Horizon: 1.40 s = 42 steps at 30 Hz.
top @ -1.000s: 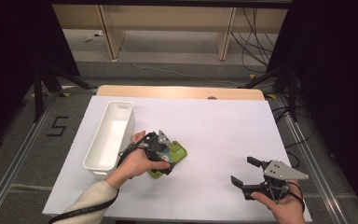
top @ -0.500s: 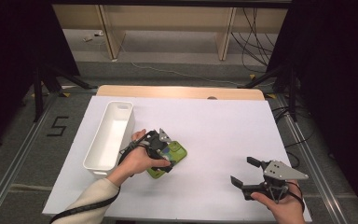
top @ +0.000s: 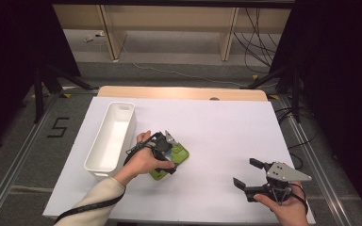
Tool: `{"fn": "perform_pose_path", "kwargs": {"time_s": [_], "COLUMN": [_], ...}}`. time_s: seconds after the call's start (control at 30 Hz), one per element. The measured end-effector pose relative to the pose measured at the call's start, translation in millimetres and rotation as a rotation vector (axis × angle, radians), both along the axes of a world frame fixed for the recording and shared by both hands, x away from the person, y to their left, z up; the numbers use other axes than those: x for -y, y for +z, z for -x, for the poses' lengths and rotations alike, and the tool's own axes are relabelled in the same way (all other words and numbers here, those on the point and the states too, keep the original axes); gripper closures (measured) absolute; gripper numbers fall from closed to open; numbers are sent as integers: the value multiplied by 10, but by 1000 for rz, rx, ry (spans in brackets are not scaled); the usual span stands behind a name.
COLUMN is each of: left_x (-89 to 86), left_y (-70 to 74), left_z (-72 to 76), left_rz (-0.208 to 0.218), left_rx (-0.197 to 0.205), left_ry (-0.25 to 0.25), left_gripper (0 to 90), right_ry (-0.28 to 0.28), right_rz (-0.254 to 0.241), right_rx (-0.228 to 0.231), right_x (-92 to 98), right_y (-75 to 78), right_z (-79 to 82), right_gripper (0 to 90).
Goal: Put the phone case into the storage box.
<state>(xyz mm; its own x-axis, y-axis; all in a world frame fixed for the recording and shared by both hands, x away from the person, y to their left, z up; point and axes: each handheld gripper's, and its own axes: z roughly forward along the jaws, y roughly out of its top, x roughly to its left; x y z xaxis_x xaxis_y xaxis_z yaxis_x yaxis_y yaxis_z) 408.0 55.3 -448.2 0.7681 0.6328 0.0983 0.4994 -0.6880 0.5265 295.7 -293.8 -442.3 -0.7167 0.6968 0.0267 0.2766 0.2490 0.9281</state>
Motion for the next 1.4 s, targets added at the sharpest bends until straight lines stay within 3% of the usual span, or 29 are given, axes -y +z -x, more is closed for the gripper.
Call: {"fn": "perform_pose_path", "kwargs": {"time_s": [1.4], "left_x": [104], "left_y": [-111], "left_z": [-89], "left_rz": [-57], "left_rx": [-33], "left_ry": [-15], "left_gripper": [35], "right_ry": [1], "right_rz": [-6], "right_rx": [-2], "right_x": [-4], "right_y": [0], "right_z": [0], "right_gripper": [104]}}
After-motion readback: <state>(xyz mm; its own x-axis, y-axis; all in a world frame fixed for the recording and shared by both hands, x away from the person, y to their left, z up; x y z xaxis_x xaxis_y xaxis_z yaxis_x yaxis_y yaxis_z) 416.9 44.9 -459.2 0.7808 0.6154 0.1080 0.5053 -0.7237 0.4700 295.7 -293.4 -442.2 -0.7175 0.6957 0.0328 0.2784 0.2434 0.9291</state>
